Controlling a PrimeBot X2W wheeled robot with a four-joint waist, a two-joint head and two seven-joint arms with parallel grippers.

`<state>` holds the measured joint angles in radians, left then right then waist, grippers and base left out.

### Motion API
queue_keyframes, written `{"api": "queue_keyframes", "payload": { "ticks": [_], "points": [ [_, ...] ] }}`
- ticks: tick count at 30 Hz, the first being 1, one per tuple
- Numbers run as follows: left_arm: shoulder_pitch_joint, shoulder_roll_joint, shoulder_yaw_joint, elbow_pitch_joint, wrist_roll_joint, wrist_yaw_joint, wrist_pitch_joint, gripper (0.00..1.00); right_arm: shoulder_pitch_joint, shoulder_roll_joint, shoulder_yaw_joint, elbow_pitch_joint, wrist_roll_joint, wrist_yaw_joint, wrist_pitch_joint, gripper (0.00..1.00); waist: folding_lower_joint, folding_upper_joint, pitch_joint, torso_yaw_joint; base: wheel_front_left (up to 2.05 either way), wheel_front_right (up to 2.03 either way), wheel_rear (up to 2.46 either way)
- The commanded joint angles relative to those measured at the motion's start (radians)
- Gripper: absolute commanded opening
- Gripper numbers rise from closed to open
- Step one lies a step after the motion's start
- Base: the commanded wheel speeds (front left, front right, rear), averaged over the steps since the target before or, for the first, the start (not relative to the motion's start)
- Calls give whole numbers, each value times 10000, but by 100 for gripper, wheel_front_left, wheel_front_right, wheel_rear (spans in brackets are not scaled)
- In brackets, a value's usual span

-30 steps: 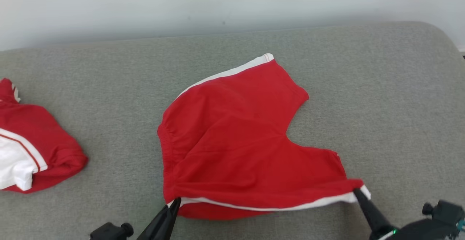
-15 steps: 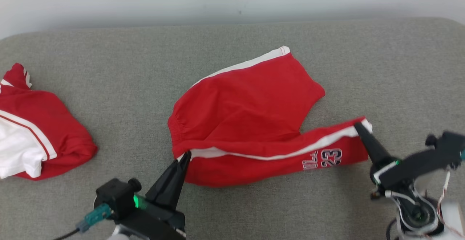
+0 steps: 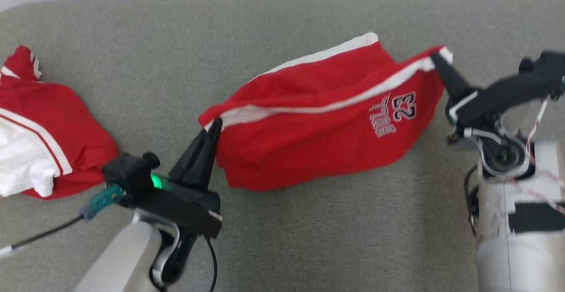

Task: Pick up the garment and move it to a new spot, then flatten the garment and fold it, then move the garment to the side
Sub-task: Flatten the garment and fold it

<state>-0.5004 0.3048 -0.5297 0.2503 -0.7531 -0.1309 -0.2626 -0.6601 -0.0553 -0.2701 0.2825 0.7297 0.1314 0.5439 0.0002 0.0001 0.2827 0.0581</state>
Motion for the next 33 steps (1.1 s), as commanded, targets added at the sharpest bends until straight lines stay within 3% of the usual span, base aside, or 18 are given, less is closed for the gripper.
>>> {"api": "queue_keyframes", "payload": {
  "ticks": [1,17,24,25,26,27,28,33],
  "points": [
    [-324,-26,-6,132,-100,6,-32,0,-493,-33,-65,380,-250,-17,-65,0,-2,-1,342,212,0,0,0],
    [-2344,-609,-199,1670,138,5,-32,0,-3890,-561,610,4416,-2254,-17,-1599,0,-2,-1,1375,729,0,0,0],
    [-2630,-712,-256,2066,300,6,-32,0,-4494,-700,853,5514,-2337,-17,-2213,0,-2,-1,1461,686,0,0,0],
    [-2649,-730,-241,2111,358,4,-32,0,-4553,-736,927,5618,-2375,-17,-2365,40,-2,-1,1458,673,0,0,0],
    [-2673,-724,-167,2149,477,6,-32,21,-4590,-730,1006,5767,-2328,-17,-2408,100,-2,-1,1447,659,0,0,0],
    [-2672,-731,-92,2198,568,6,-32,91,-4605,-729,1127,5853,-2286,-17,-2486,100,-2,-1,1416,641,0,0,0],
    [-2640,-763,-65,2246,627,6,-32,100,-4610,-765,1273,5921,-2303,-17,-2547,100,-2,-1,1380,622,0,0,0],
    [-2367,-829,213,2302,933,6,-32,100,-4402,-992,1756,6106,-1895,-17,-2842,100,-2,-1,1104,539,0,0,0]
  ]
}}
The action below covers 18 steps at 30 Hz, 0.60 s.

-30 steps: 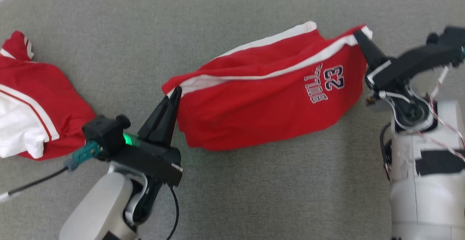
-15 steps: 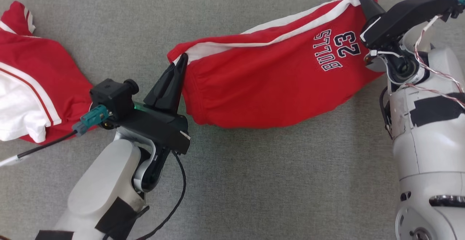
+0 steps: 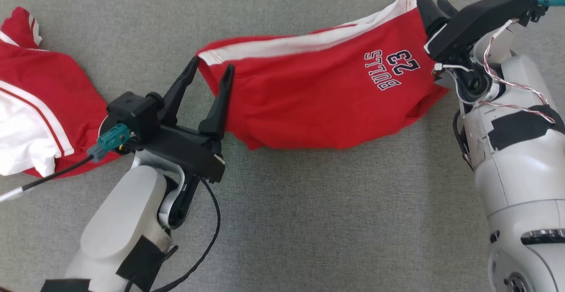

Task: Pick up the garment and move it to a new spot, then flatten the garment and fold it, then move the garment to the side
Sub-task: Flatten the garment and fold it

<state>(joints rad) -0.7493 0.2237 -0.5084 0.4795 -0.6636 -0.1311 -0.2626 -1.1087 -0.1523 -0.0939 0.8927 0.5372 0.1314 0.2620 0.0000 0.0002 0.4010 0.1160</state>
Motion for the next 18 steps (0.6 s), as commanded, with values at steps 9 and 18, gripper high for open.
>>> {"api": "queue_keyframes", "payload": {
  "ticks": [9,18],
  "points": [
    [949,40,706,-87,1073,7,-32,100,1160,-758,1618,-510,663,-17,-464,100,0,-2,-707,-216,0,0,0],
    [2167,-95,2078,-1046,2269,60,-32,100,2233,-1641,2808,-716,1119,-17,-1142,100,0,-2,-947,-260,0,0,0]
  ]
}}
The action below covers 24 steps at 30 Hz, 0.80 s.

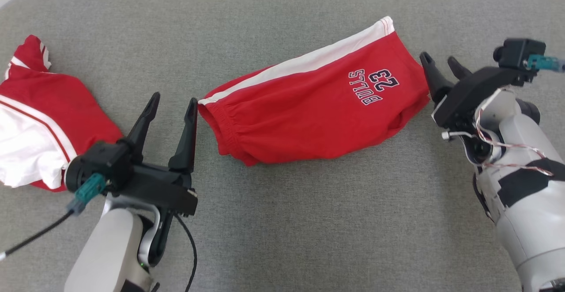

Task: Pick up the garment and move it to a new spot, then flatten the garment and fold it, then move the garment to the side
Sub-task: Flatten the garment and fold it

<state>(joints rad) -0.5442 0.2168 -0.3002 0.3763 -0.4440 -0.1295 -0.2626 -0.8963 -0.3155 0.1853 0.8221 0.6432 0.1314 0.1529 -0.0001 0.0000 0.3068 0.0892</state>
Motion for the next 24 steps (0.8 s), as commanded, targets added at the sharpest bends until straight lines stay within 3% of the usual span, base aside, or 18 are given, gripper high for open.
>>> {"api": "queue_keyframes", "payload": {
  "ticks": [1,11,21,22,23,24],
  "points": [
    [302,-81,207,-192,236,47,-32,100,199,-103,119,2,93,-17,-113,100,1,0,-9,33,0,0,0],
    [2109,-963,2119,-1829,1768,85,-32,100,781,-717,950,536,321,-17,-937,100,1,0,42,522,0,0,0],
    [2940,-1439,2715,-2095,2244,-3,-32,100,578,-699,1398,1470,363,-19,-1085,100,1,0,22,851,0,0,0],
    [2987,-1467,2743,-2117,2294,-11,-32,100,564,-674,1479,1531,373,-19,-1047,48,1,0,4,859,0,0,0],
    [3017,-1480,2784,-2103,2333,-15,-32,100,546,-665,1547,1574,404,-19,-1027,35,1,0,-24,862,0,0,0],
    [3051,-1498,2817,-2078,2368,-20,-32,100,538,-647,1606,1604,459,-19,-1029,0,1,0,-63,853,0,0,0]
  ]
}}
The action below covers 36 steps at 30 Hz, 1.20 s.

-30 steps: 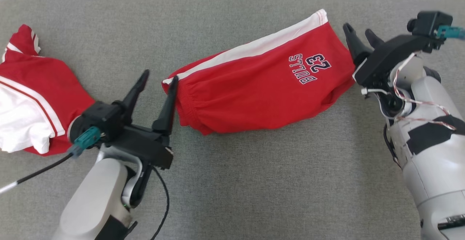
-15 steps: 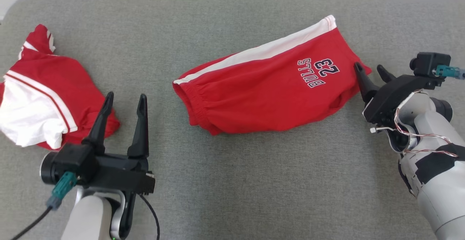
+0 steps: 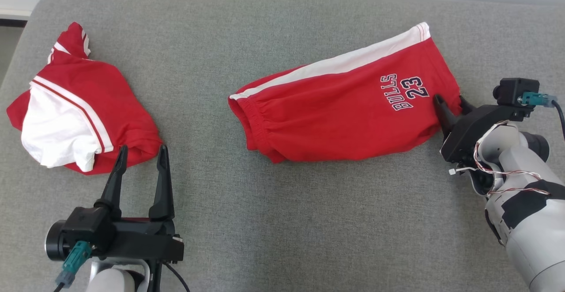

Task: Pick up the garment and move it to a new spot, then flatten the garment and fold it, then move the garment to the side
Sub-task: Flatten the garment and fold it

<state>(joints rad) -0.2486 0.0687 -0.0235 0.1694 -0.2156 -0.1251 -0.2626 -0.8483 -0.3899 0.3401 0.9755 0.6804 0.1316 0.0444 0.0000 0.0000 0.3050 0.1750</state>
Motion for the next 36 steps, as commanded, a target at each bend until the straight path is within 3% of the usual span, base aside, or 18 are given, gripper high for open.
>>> {"api": "queue_keyframes", "payload": {
  "ticks": [1,11,22,29,30,31,36],
  "points": [
    [125,-41,69,24,112,-43,-32,100,55,115,103,92,142,-20,58,0,0,0,-91,-20,0,0,0],
    [585,-40,250,81,264,-47,-32,100,866,69,582,-622,1234,-20,-208,0,0,0,-786,-592,0,0,0],
    [1163,194,377,32,221,-50,-32,100,3120,-669,822,-2894,2853,-21,-382,0,0,0,-1335,-1431,0,0,0],
    [1583,106,428,-232,387,-51,-32,100,4414,-1110,643,-3734,2910,-21,-281,0,0,0,-1467,-1758,0,0,0],
    [1627,96,434,-252,403,-51,-32,100,4460,-1151,593,-3759,2767,-21,-334,15,0,0,-1474,-1781,0,0,0],
    [1661,87,444,-264,401,-51,-32,100,4486,-1186,543,-3781,2672,-21,-378,96,0,0,-1480,-1795,0,0,0],
    [1659,30,382,-296,402,-51,-32,100,4419,-1187,228,-3700,2391,-21,-368,100,0,0,-1464,-1770,0,0,0]
  ]
}}
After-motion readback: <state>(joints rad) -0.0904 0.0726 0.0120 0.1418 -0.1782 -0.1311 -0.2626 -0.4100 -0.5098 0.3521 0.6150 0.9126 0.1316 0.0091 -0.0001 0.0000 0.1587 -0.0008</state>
